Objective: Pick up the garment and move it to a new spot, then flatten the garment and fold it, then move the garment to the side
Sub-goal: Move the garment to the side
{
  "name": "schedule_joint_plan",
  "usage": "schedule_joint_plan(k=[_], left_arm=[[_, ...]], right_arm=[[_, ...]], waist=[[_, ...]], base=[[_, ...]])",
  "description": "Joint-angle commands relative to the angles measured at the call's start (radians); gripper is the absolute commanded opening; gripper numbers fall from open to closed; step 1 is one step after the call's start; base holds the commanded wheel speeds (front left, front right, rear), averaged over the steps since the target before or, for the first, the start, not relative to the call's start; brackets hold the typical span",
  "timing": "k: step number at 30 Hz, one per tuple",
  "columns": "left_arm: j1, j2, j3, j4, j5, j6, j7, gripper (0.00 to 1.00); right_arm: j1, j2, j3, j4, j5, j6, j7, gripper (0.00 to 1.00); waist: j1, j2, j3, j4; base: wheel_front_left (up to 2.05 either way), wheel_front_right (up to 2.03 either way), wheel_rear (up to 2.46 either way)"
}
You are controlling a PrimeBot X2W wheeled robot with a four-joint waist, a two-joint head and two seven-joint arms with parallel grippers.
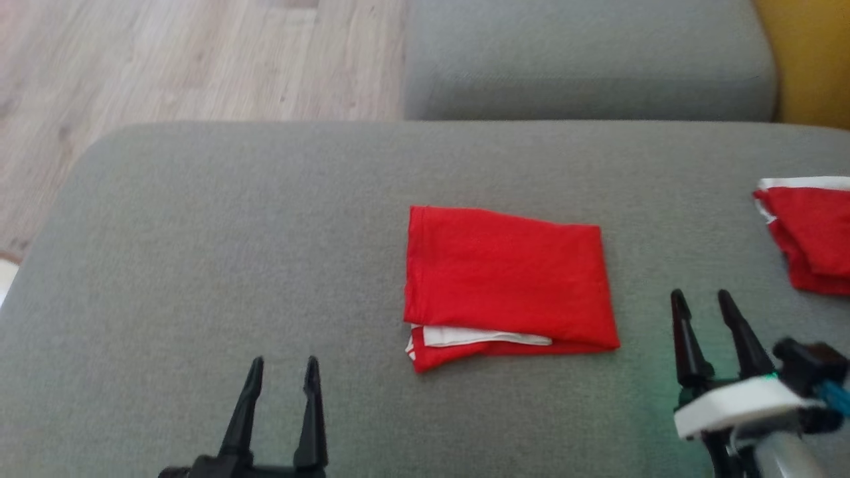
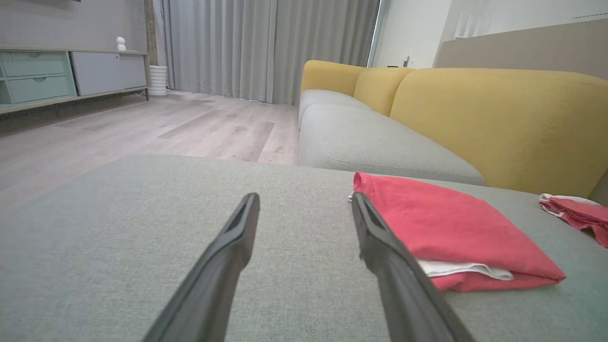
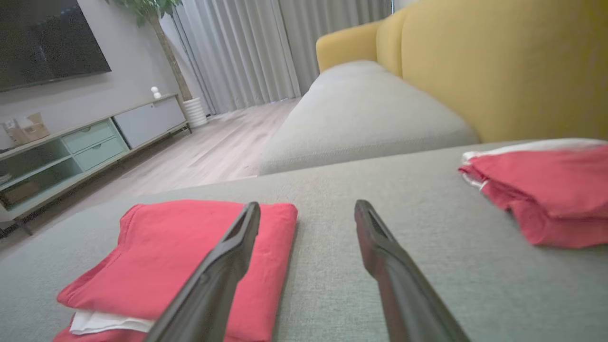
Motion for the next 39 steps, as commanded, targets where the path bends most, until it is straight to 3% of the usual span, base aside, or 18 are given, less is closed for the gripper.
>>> schedule_joint_plan(k=[1, 7, 16, 17, 18, 19, 26, 33, 39], left_arm=[[-0.051, -0.006, 0.018, -0.039, -0.005, -0.003, -0.010, 1.00], [-0.103, -0.006, -0.020, -0.071, 0.037, -0.014, -0.010, 1.00], [-0.144, -0.006, -0.061, -0.099, 0.081, -0.018, -0.010, 1.00], [-0.144, -0.006, -0.060, -0.100, 0.083, -0.016, -0.010, 1.00], [-0.145, -0.006, -0.059, -0.102, 0.085, -0.014, -0.010, 1.00], [-0.145, -0.006, -0.057, -0.105, 0.085, -0.011, -0.010, 1.00], [-0.154, -0.006, -0.056, -0.141, 0.067, -0.015, -0.010, 1.00], [-0.215, -0.006, -0.056, -0.166, 0.055, -0.022, -0.010, 1.00], [-0.294, -0.006, -0.060, -0.167, 0.066, -0.024, -0.010, 1.00]], right_arm=[[-0.060, -0.030, 0.042, 0.004, 0.035, 0.004, 0.000, 1.00], [-0.207, -0.079, 0.137, 0.162, 0.256, 0.004, 0.160, 1.00], [-0.330, -0.083, 0.204, 0.343, 0.504, 0.004, 0.369, 1.00], [-0.335, -0.082, 0.212, 0.342, 0.530, 0.004, 0.383, 0.76], [-0.337, -0.083, 0.220, 0.333, 0.554, 0.004, 0.394, 0.26], [-0.339, -0.088, 0.227, 0.319, 0.574, 0.004, 0.396, 0.00], [-0.361, -0.221, 0.273, 0.202, 0.581, 0.004, 0.371, 0.00], [-0.463, -0.443, 0.252, 0.114, 0.490, 0.004, 0.408, 0.00], [-0.533, -0.652, 0.172, 0.071, 0.431, 0.004, 0.481, 0.00]], waist=[[-0.0001, 0.0000, 0.025, 0.020], [-0.0001, 0.0000, 0.077, 0.060], [-0.0001, 0.0000, 0.125, 0.109], [-0.0001, 0.0000, 0.128, 0.112], [-0.0001, 0.0000, 0.132, 0.114], [-0.0001, 0.0000, 0.136, 0.114], [-0.0001, 0.0000, 0.196, 0.051], [-0.0001, 0.0000, 0.300, -0.063], [-0.0001, 0.0000, 0.391, -0.111]], base=[[0.00, 0.00, 0.00], [0.00, 0.00, 0.00], [0.00, 0.00, 0.00], [0.00, 0.00, 0.00], [0.00, 0.00, 0.00], [0.00, 0.00, 0.00], [0.00, 0.00, 0.00], [0.00, 0.00, 0.00], [0.00, 0.00, 0.00]])
